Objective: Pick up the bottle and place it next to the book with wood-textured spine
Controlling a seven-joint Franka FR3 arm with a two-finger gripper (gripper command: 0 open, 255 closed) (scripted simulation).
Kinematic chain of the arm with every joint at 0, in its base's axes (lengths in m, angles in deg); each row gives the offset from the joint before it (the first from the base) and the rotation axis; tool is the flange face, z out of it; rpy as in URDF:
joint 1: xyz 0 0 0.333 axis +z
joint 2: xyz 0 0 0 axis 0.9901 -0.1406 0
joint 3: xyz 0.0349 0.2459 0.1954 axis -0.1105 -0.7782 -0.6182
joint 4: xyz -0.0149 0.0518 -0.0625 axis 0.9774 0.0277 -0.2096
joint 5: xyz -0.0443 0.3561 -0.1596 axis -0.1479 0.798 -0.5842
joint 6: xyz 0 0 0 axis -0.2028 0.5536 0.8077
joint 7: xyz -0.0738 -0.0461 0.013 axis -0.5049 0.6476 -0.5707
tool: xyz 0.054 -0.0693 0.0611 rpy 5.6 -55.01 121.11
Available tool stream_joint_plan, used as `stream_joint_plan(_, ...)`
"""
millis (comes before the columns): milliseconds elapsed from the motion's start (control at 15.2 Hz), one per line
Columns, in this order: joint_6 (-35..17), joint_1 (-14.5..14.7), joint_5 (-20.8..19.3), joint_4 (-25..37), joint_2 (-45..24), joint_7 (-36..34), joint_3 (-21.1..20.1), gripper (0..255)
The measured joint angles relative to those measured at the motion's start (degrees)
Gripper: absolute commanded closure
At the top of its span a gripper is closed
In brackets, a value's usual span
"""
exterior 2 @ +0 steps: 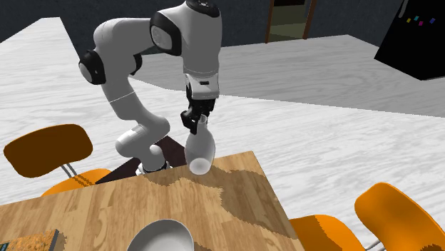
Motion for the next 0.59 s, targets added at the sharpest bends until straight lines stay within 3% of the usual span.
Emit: stream_joint_plan(594, 3.3, -1.8, -6.0, -8.2, 11.7, 10.7, 8.5, 255)
